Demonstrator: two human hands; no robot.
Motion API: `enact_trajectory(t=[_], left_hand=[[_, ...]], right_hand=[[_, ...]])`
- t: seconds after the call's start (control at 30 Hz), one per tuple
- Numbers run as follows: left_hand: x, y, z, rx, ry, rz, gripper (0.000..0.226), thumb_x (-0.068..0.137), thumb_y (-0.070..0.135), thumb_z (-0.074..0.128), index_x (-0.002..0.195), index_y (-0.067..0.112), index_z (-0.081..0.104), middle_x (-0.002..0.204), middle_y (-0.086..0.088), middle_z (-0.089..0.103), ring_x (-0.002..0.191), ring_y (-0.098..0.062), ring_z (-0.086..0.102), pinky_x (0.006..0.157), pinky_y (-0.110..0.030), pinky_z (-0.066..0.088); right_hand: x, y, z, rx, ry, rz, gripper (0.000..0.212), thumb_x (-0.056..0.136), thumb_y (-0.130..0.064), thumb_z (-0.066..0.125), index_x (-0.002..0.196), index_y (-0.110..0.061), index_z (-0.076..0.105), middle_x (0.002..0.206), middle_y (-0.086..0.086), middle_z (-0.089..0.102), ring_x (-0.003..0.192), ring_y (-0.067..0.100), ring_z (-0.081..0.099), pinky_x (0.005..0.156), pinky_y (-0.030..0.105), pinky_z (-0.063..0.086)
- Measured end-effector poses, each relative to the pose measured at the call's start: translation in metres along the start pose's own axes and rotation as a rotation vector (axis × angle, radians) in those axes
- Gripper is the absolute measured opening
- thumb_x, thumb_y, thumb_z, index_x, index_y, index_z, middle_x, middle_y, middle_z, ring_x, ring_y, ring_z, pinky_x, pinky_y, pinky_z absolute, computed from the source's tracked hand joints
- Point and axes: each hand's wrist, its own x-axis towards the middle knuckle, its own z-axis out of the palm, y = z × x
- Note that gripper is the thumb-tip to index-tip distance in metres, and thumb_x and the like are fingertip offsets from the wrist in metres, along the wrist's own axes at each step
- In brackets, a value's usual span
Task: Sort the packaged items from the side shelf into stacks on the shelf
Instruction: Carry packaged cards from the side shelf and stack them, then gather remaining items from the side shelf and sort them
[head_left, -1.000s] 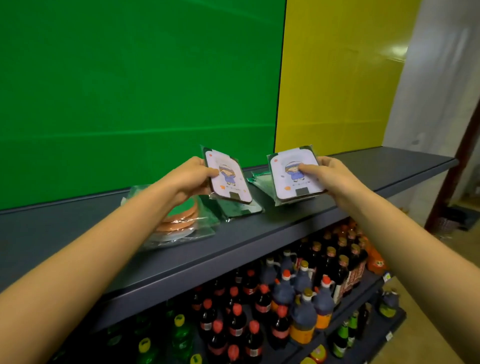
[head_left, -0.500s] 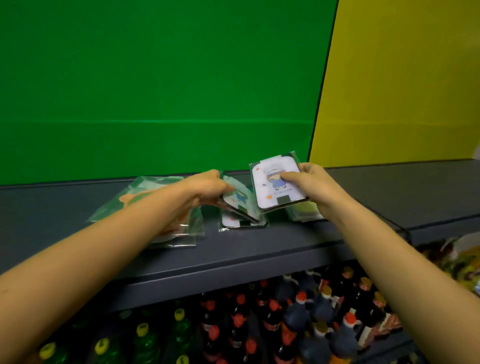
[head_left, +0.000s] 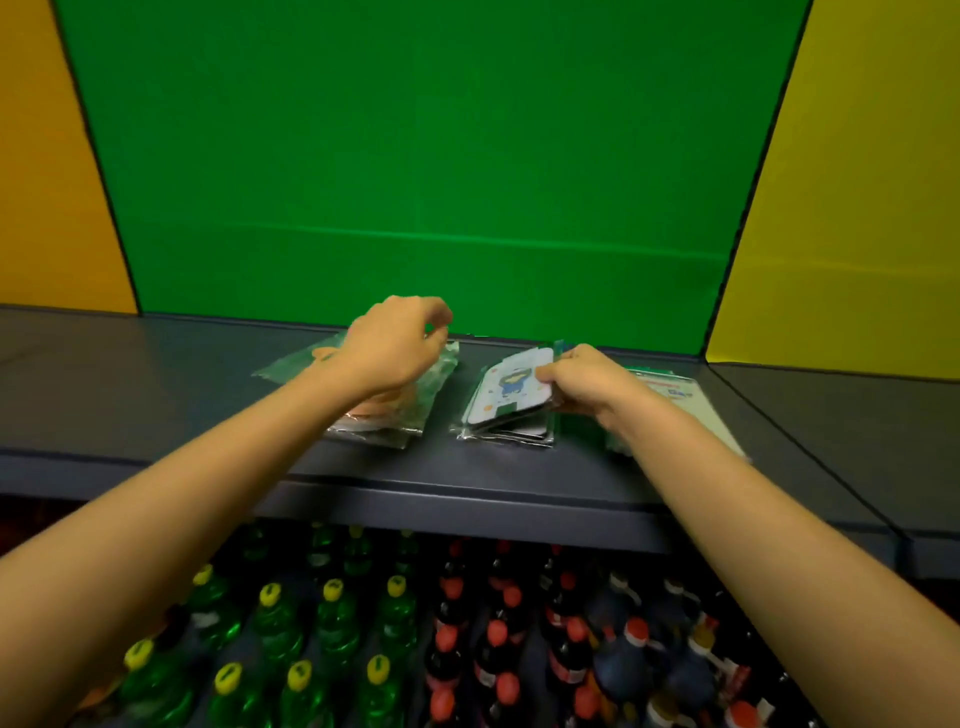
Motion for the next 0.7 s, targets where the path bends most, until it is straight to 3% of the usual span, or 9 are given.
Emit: enact_trajectory(t=[0.07, 0.13, 0.17, 0.23, 0.33, 0.53, 0.7], left_hand=[[-0.010, -0.011, -0.010, 0.098, 0.070, -0.025, 0.031, 0.091, 0.022, 0.047, 0.118, 0.015, 0.062, 0.125, -0.008, 0.063, 0.115, -0.031, 0.057, 0.093, -0.041, 0.047], [-0.019, -0.026, -0.021, 0.147, 0.101, -0.071, 0.031, 0.091, 0.022, 0.048, 0.117, 0.015, 0.062, 0.126, -0.008, 0.063, 0.117, -0.030, 0.056, 0.092, -0.041, 0.046], [-0.024, -0.034, -0.027, 0.171, 0.114, -0.094, 0.031, 0.090, 0.022, 0.049, 0.117, 0.014, 0.062, 0.126, -0.008, 0.063, 0.117, -0.030, 0.056, 0.092, -0.041, 0.046], [-0.036, -0.051, -0.040, 0.223, 0.153, -0.122, 0.030, 0.090, 0.021, 0.049, 0.116, 0.011, 0.061, 0.124, -0.011, 0.062, 0.116, -0.031, 0.055, 0.091, -0.041, 0.046], [-0.058, -0.075, -0.058, 0.288, 0.208, -0.189, 0.029, 0.090, 0.020, 0.049, 0.115, 0.009, 0.061, 0.122, -0.013, 0.062, 0.115, -0.032, 0.054, 0.089, -0.042, 0.046], [-0.122, -0.133, -0.102, 0.376, 0.210, -0.377, 0.031, 0.090, 0.023, 0.050, 0.118, 0.011, 0.059, 0.124, -0.011, 0.061, 0.114, -0.031, 0.054, 0.087, -0.041, 0.045], [-0.182, -0.194, -0.148, 0.439, 0.211, -0.526, 0.032, 0.090, 0.029, 0.051, 0.116, 0.013, 0.058, 0.122, -0.011, 0.061, 0.112, -0.031, 0.056, 0.084, -0.040, 0.046]], right_hand=[[0.000, 0.000, 0.000, -0.294, 0.020, -0.056, 0.014, 0.086, -0.017, 0.052, 0.073, -0.012, 0.049, 0.091, 0.014, 0.056, 0.077, 0.023, 0.051, 0.063, 0.028, 0.038], [-0.004, -0.007, -0.004, -0.630, 0.044, -0.097, 0.020, 0.088, -0.028, 0.050, 0.079, -0.010, 0.056, 0.101, 0.019, 0.057, 0.091, 0.028, 0.055, 0.070, 0.030, 0.041], [-0.006, -0.011, -0.005, -0.772, 0.064, -0.119, 0.028, 0.089, -0.033, 0.049, 0.096, -0.009, 0.060, 0.113, 0.020, 0.059, 0.102, 0.031, 0.056, 0.079, 0.032, 0.044], [-0.011, -0.023, -0.005, -0.912, 0.094, -0.189, 0.045, 0.091, -0.037, 0.046, 0.126, -0.009, 0.052, 0.133, 0.014, 0.053, 0.120, 0.033, 0.052, 0.093, 0.037, 0.043], [-0.012, -0.047, 0.013, -0.875, 0.047, -0.377, 0.049, 0.092, -0.037, 0.046, 0.133, -0.010, 0.045, 0.139, 0.012, 0.049, 0.124, 0.031, 0.049, 0.100, 0.040, 0.043], [-0.025, -0.108, 0.108, -0.833, -0.133, -0.711, 0.046, 0.091, -0.036, 0.050, 0.132, -0.015, 0.049, 0.137, 0.008, 0.053, 0.125, 0.028, 0.050, 0.103, 0.041, 0.042], [-0.043, -0.149, 0.207, -0.819, -0.275, -0.868, 0.041, 0.091, -0.035, 0.050, 0.128, -0.017, 0.052, 0.133, 0.006, 0.056, 0.122, 0.026, 0.052, 0.101, 0.041, 0.044]])
